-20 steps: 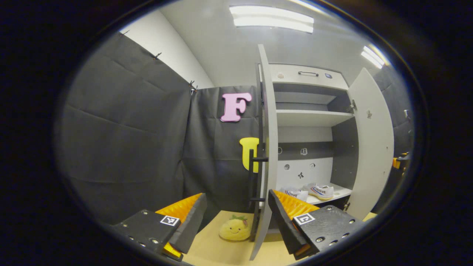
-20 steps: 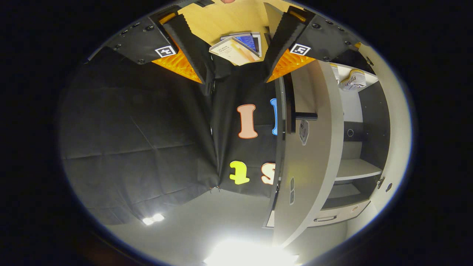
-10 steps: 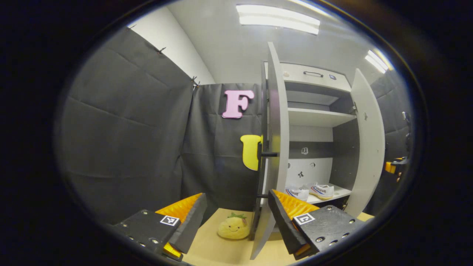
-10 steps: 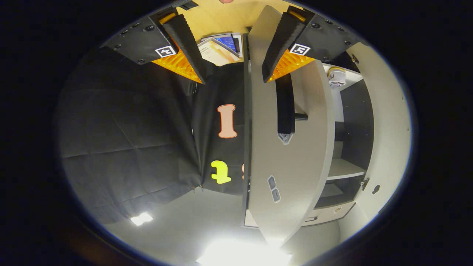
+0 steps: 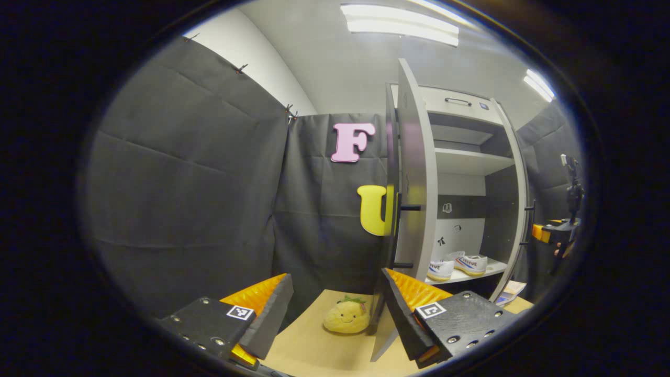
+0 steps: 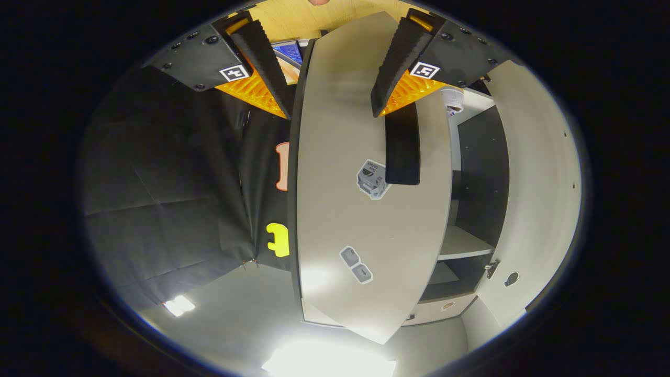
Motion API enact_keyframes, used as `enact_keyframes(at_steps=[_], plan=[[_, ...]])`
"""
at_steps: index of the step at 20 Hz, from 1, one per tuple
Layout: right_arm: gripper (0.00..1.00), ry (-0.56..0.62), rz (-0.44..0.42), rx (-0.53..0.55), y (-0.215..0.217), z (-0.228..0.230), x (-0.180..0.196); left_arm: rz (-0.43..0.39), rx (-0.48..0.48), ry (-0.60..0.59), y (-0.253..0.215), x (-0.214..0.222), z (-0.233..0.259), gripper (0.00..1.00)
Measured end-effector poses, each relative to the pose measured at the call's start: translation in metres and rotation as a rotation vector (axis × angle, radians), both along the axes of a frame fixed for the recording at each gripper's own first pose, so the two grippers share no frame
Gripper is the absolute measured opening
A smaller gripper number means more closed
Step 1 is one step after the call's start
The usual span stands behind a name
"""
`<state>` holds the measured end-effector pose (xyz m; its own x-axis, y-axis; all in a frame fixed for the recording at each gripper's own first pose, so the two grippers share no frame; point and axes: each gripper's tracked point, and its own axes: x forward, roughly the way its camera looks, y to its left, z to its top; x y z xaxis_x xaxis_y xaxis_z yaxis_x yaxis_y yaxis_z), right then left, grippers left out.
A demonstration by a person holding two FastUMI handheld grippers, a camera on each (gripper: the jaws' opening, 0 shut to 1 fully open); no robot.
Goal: Grab one shoe with the right hand and put it into the shoe cabinet, grab the other shoe with the left hand and put it into the shoe cabinet; then close the right door with the right hand and the left door with the left hand.
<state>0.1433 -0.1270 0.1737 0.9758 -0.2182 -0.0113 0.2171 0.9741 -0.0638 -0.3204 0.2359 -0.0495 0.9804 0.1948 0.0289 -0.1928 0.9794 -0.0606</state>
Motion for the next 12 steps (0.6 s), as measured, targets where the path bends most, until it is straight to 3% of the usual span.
enact_keyframes(at_steps=[12], plan=[[0.95, -0.026, 0.002, -0.004, 0.022, -0.001, 0.038, -0.019, -0.015, 0.045, -0.007, 0.004, -0.023, 0.96]])
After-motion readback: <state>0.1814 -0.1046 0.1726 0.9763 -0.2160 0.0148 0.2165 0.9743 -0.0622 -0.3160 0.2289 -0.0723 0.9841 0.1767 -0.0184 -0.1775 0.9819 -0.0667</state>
